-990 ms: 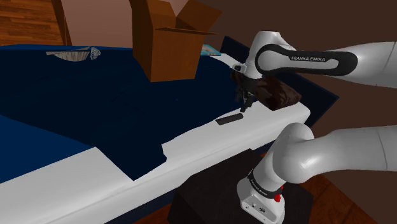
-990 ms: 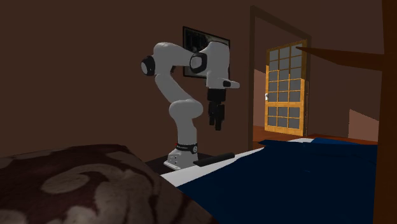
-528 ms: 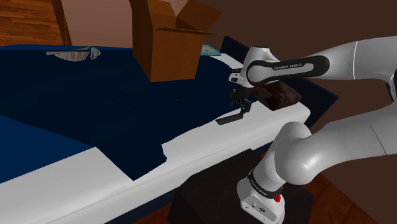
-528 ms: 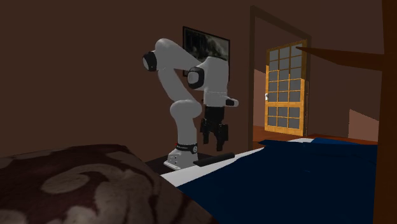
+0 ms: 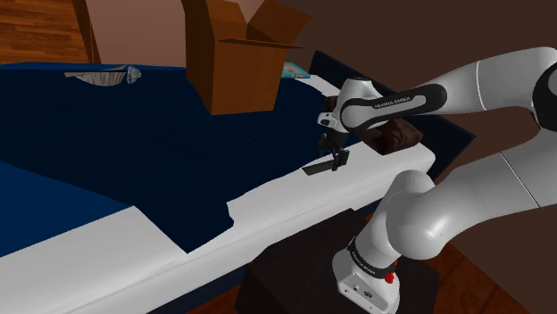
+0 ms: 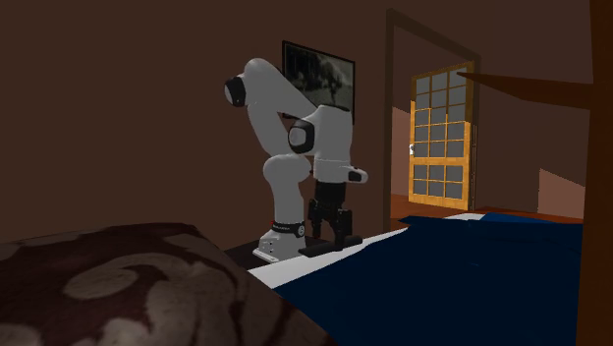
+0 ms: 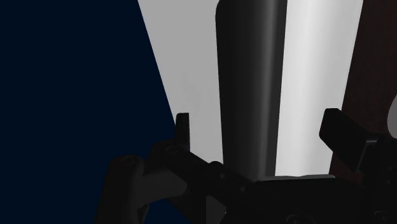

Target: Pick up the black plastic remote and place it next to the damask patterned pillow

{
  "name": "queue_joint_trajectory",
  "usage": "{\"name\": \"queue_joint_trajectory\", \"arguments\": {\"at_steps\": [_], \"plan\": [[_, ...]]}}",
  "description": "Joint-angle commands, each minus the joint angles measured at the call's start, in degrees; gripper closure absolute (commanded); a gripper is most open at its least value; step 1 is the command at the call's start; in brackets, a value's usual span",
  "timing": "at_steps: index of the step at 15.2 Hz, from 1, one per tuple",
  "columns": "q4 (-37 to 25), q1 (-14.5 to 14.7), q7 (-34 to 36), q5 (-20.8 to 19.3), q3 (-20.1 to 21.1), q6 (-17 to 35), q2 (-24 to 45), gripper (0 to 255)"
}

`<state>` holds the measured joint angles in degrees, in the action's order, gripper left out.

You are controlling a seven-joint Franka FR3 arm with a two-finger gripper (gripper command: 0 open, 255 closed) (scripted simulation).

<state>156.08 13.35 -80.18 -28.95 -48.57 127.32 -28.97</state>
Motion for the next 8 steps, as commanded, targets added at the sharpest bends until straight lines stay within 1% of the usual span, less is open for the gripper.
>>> {"name": "queue_joint_trajectory", "arguments": {"at_steps": [1,7,8], "plan": [[0.3,0.1,-0.1,-0.1,-0.4,0.8,0.5,0],[0.3,0.1,-0.1,-0.1,-0.4,0.8,0.5,0],[0.3,0.1,-0.1,-0.1,-0.4,0.8,0.5,255]]}}
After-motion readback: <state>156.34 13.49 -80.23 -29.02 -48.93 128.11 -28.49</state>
